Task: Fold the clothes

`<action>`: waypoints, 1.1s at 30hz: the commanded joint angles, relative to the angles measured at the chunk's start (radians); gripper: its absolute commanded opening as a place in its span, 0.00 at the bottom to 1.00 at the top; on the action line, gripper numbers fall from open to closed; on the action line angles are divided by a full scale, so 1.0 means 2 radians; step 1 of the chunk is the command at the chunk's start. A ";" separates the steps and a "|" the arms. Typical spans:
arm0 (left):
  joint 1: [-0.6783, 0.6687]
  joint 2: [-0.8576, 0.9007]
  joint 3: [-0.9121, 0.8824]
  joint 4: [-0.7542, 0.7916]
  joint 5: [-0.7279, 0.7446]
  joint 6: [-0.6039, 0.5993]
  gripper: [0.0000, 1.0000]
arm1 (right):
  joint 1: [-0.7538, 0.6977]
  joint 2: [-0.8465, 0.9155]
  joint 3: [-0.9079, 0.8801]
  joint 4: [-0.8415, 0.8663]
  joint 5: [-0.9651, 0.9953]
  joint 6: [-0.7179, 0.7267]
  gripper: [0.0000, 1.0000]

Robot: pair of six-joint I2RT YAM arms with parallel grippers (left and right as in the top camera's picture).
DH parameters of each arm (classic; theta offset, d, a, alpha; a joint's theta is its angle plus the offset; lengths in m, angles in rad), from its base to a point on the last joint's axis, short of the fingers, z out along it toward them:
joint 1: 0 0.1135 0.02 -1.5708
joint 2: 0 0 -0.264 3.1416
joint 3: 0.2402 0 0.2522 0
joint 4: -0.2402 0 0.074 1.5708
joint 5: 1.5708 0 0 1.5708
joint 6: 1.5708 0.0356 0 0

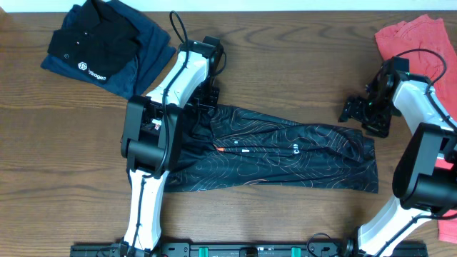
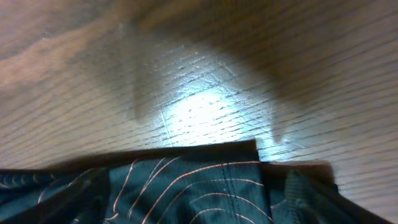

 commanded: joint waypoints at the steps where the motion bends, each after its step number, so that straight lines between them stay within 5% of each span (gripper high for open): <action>1: 0.003 -0.001 -0.004 -0.001 -0.010 -0.006 0.19 | 0.002 0.018 0.006 -0.005 -0.009 -0.001 0.84; 7: 0.003 -0.001 -0.004 -0.001 -0.010 -0.006 0.19 | 0.002 0.023 0.006 -0.006 -0.007 -0.001 0.76; 20: 0.003 -0.001 -0.004 -0.001 -0.010 -0.007 0.19 | 0.002 0.023 0.006 -0.005 0.007 0.020 0.17; 22: 0.003 -0.001 -0.004 -0.001 -0.010 -0.024 0.06 | 0.002 0.023 0.006 -0.005 0.010 0.030 0.12; 25: 0.003 -0.003 -0.003 -0.008 -0.010 -0.039 0.06 | 0.001 0.023 0.006 -0.006 0.010 0.035 0.01; 33: 0.003 -0.051 -0.002 -0.040 -0.010 -0.061 0.06 | 0.000 0.019 0.006 -0.018 0.010 0.054 0.01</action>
